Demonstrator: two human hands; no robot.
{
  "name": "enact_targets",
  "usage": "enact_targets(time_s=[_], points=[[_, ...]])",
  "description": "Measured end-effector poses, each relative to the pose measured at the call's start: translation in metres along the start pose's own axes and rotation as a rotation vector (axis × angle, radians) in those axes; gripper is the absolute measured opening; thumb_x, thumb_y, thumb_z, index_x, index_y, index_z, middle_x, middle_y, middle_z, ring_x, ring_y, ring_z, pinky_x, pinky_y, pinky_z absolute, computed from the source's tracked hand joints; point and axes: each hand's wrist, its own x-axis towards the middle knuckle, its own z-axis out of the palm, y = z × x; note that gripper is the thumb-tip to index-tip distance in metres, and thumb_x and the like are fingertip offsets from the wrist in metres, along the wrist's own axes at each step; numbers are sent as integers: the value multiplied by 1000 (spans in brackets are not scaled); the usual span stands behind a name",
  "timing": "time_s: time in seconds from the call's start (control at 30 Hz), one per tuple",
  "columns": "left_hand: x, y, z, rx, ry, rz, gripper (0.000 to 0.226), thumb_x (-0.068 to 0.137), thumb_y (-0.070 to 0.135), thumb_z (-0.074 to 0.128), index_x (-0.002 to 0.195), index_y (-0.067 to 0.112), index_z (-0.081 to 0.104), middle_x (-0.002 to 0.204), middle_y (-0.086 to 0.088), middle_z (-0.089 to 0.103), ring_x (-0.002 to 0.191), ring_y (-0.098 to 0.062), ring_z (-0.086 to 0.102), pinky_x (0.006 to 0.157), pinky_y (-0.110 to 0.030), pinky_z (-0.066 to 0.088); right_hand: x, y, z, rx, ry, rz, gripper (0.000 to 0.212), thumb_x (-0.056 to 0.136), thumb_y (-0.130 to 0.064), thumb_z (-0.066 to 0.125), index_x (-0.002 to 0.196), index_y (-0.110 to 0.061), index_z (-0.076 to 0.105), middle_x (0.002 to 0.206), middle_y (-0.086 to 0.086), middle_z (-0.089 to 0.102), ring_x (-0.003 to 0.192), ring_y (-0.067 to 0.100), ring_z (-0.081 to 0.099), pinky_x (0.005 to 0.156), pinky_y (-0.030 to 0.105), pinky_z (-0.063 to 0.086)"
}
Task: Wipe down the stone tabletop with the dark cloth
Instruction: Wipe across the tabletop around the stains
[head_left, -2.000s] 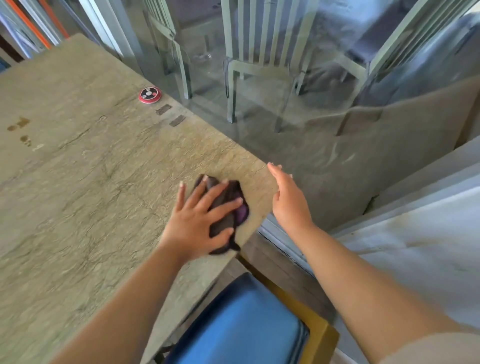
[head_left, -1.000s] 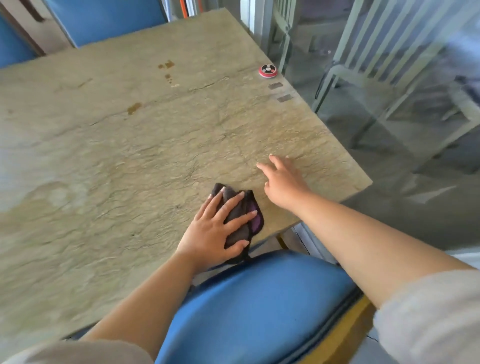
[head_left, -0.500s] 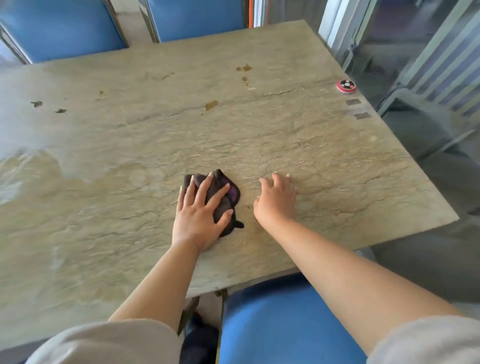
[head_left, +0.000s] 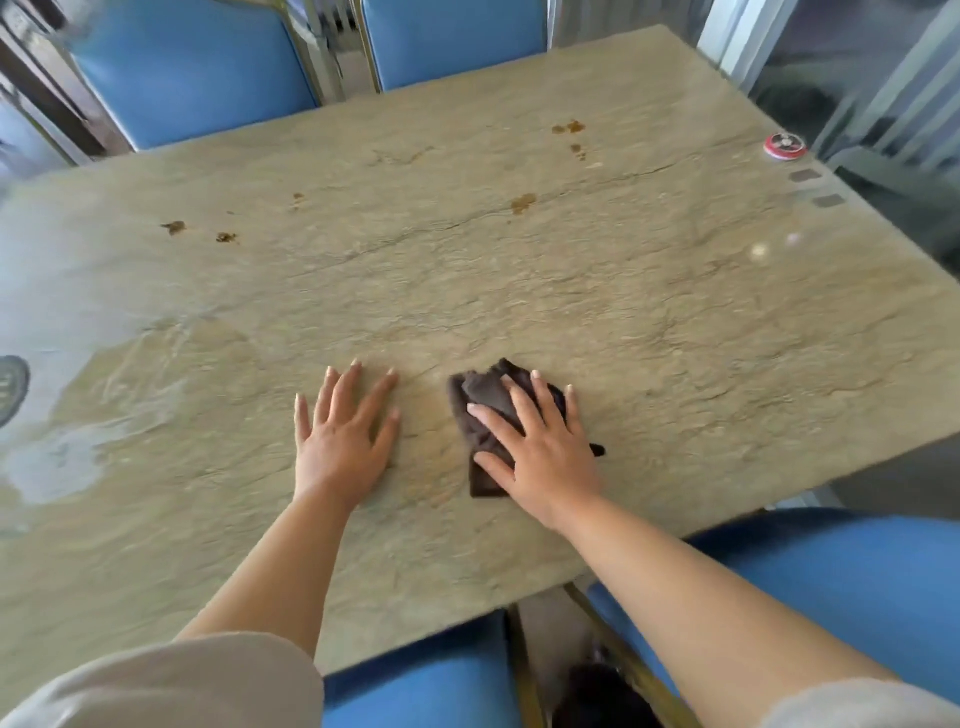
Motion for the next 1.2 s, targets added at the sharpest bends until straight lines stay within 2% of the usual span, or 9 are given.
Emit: enact_targets(time_s=[0.1, 0.23, 0.4, 0.57, 0.73, 0.83, 0.93, 1.1, 1.2], points=[[-4, -18, -1, 19, 7, 28, 57, 94, 66, 18, 148, 54, 4, 162, 16, 2, 149, -9, -11, 119, -50, -7, 35, 22, -2, -36, 55, 247, 56, 93, -59, 26, 145, -41, 34, 156, 12, 30, 145, 38, 18, 114, 64, 7], [-1, -19, 4, 18, 54, 55, 59, 94, 66, 20, 149, 51, 5, 162, 17, 2, 148, -8, -12, 119, -53, -6, 108, 24, -7, -66, 34, 534, 63, 96, -56, 30, 153, -30, 18, 162, 14, -4, 146, 40, -7, 117, 58, -2], [-1, -26, 6, -126, 113, 40, 65, 95, 56, 17, 154, 33, 5, 162, 15, 5, 147, 0, -8, 120, -49, -6, 142, -53, 5, 21, 34, 138, 62, 97, -52, 32, 153, -29, 17, 163, 6, -4, 149, 30, -1, 120, 47, 1], [-2, -29, 7, -197, 123, 25, 69, 92, 52, 9, 155, 26, 5, 163, 10, 8, 147, 1, -4, 120, -43, -8, 78, -41, 13, 17, 34, -335, 53, 94, -51, 33, 145, -37, 37, 158, 2, 27, 146, 24, 22, 118, 45, 18], [0, -29, 7, -150, 124, 41, 72, 89, 57, 9, 154, 26, 19, 163, 10, 9, 148, -3, -4, 119, -47, -9, 29, -2, 8, -29, 176, 335, 55, 95, -53, 27, 146, -36, 36, 154, 11, 33, 144, 29, 27, 114, 48, 25], [-2, -27, 6, -147, 95, 60, 76, 87, 59, 6, 154, 26, 16, 163, 9, 4, 148, -3, -9, 118, -46, -14, 11, -43, 8, -1, 76, 585, 61, 97, -55, 22, 153, -31, 15, 161, 12, 8, 148, 32, 4, 119, 51, 8], [-2, -30, 3, -218, 63, 78, 80, 83, 60, 3, 154, 27, 19, 163, 10, 4, 148, -3, -10, 117, -43, -19, 4, -106, 10, 14, -58, 463, 67, 97, -57, 21, 153, -31, -6, 160, 9, -17, 146, 32, -19, 118, 51, -8], [-4, -58, -17, -566, -84, 155, 70, 86, 50, 14, 146, 25, 39, 159, 8, 25, 148, -4, 5, 120, -37, -12, 2, -160, 9, -16, -341, -107, 67, 97, -58, 28, 150, -41, -9, 157, 0, -28, 142, 23, -31, 116, 46, -17], [-15, -100, -30, -411, -47, 244, 68, 89, 55, 11, 146, 29, 37, 158, 11, 26, 148, -6, 10, 121, -37, -9, 8, -138, 5, -24, -275, 18, 61, 97, -59, 26, 148, -48, -5, 160, -3, -21, 146, 21, -22, 117, 41, -12]])
